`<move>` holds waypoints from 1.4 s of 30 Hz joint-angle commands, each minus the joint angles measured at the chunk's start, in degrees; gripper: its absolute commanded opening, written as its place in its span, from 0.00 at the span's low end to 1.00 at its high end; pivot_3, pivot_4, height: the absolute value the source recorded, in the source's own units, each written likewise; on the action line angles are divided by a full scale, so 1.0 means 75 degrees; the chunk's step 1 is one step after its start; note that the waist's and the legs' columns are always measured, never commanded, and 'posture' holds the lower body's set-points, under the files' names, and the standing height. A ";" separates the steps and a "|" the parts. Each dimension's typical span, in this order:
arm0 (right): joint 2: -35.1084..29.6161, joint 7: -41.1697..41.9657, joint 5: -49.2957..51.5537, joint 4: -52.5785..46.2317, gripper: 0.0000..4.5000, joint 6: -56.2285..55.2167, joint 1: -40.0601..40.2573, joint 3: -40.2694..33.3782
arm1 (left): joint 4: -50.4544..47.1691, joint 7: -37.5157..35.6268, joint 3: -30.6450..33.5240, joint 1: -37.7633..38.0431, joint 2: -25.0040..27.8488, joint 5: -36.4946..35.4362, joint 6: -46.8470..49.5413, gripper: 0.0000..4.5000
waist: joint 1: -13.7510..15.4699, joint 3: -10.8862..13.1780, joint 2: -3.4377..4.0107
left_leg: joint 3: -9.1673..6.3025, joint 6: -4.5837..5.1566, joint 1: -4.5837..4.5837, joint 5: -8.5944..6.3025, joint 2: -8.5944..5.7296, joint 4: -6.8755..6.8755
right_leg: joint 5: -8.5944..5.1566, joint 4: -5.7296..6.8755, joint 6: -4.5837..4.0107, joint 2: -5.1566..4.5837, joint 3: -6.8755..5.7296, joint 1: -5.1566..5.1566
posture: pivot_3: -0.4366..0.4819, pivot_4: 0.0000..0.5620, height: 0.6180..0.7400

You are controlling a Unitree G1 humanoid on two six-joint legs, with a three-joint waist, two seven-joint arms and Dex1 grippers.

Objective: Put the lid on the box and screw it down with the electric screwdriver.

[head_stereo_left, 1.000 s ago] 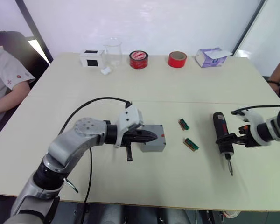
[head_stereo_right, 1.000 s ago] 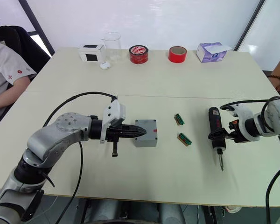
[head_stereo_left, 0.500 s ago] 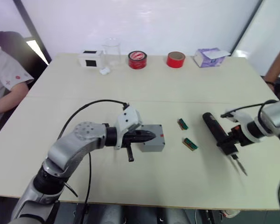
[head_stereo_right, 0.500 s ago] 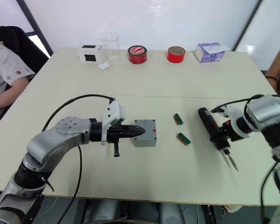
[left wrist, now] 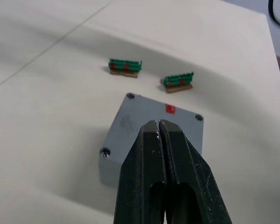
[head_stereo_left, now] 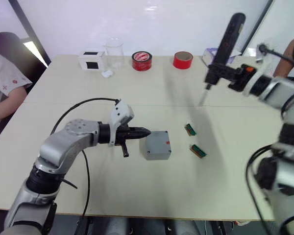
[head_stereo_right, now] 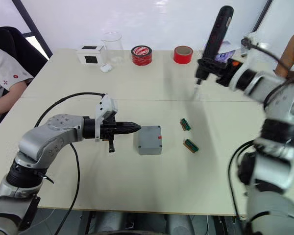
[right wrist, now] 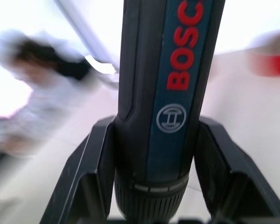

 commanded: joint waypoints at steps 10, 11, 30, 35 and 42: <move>0.0607 -0.0087 -0.1165 -0.2846 0.40 -0.2675 0.2248 0.2376 | 0.0928 -0.0405 -0.1142 -0.0393 -0.0578 0.1131 -0.0937 0.00 | 0.0041 0.0001 0.0001 | 0.0009 0.0003 0.0006 -0.0001 -0.0021 0.0005 | 0.0001 -0.0020 0.0000 -0.0004 0.0012 0.0003 | 0.48 0.27 1.00; 0.0573 -0.0063 -0.1264 -0.2825 0.40 -0.2807 0.2310 0.2477 | 0.0976 -0.0378 -0.1239 -0.0359 -0.0612 0.1263 -0.1008 0.00 | 0.0026 0.0001 0.0001 | 0.0008 0.0003 0.0006 -0.0001 -0.0021 0.0005 | 0.0000 -0.0020 0.0000 -0.0003 0.0013 0.0002 | 0.48 0.27 1.00; 0.0800 -0.0120 -0.1604 -0.2514 0.40 -0.3791 0.2560 0.3112 | 0.1057 -0.0601 -0.1574 -0.0065 -0.0356 0.1974 -0.1307 0.00 | -0.0085 -0.0007 -0.0008 | -0.0019 0.0004 0.0028 -0.0001 -0.0011 0.0004 | 0.0000 -0.0006 -0.0001 0.0004 0.0013 0.0015 | 0.48 0.27 1.00; 0.0379 0.0116 -0.2438 -0.2407 0.40 -0.4245 0.2812 0.3689 | 0.1036 -0.0604 -0.1580 -0.0072 -0.0381 0.1964 -0.1297 0.00 | -0.0085 -0.0007 -0.0008 | -0.0019 0.0004 0.0029 -0.0001 -0.0010 0.0004 | 0.0000 -0.0005 -0.0001 0.0004 0.0013 0.0015 | 0.48 0.27 1.00; 0.0211 0.0323 -0.3008 -0.2303 0.40 -0.4868 0.3349 0.4265 | 0.1071 -0.0681 -0.1663 -0.0020 -0.0368 0.2032 -0.1345 0.00 | -0.0076 -0.0046 -0.0054 | -0.0018 0.0006 0.0065 -0.0003 -0.0010 0.0004 | -0.0002 -0.0011 -0.0003 0.0004 0.0013 0.0058 | 0.48 0.27 1.00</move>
